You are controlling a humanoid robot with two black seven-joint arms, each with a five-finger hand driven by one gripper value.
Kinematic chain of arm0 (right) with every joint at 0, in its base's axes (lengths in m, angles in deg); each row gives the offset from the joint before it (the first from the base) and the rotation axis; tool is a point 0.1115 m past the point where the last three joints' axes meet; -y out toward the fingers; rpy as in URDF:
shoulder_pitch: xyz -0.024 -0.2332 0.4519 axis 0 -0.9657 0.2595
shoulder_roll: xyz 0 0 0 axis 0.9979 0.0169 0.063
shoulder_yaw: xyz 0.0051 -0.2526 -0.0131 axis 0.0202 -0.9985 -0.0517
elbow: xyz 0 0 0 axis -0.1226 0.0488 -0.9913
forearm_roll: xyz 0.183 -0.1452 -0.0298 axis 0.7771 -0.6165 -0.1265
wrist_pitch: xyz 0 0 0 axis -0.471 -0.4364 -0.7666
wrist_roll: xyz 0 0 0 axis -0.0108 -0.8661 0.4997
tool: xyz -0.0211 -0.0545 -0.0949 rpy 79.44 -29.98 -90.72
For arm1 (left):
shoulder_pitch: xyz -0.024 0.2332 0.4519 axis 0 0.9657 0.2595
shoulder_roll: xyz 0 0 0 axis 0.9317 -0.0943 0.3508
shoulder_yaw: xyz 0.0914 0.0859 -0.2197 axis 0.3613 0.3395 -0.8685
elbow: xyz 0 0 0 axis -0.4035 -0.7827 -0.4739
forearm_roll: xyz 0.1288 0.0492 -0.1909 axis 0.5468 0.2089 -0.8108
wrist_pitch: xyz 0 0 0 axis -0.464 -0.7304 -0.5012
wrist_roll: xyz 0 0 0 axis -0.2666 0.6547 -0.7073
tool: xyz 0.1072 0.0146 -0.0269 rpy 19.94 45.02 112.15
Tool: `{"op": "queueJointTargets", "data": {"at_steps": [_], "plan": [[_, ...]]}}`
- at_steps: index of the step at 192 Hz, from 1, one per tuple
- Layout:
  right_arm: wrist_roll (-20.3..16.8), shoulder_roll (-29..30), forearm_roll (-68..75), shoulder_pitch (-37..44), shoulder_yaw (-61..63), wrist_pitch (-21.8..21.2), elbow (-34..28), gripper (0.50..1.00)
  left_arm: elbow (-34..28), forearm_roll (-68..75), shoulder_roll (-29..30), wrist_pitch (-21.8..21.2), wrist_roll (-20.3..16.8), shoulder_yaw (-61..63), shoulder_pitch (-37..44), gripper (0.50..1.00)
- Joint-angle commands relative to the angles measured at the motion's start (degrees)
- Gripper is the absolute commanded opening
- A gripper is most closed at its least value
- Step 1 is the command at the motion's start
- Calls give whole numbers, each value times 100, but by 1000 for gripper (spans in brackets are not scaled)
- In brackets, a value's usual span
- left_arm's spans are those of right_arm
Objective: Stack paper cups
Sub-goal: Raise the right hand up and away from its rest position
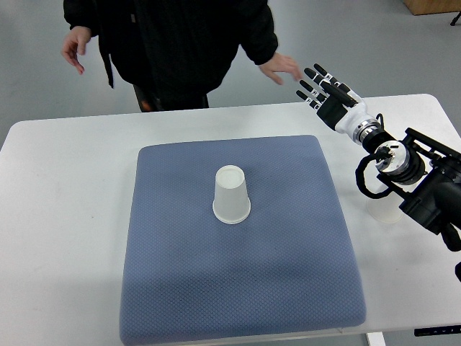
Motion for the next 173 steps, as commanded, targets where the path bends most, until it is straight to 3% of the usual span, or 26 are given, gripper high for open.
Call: {"op": "queueJointTargets", "data": {"at_steps": [1,66,105,133,173], "plan": [[-1,-1,0,-8,-8,0,-9,917,0,0,0,0,-7,1,0,1000],[-10,-54,-17,27,-34,-35,-26,917,0,0,0,44,1,-7,0,1000],[-10,-379,-624,387,-491,-351,-123,917,9,0,0,44,-7,1,0,1000],[-54,-836,-817,1187,-1968,-773,-264,917,26,0,0,44,-7,1,0,1000],[-98,-1302,-1793,3138,-5097,-1292,-809,917,26,0,0,61,-7,19,0,1000]]}}
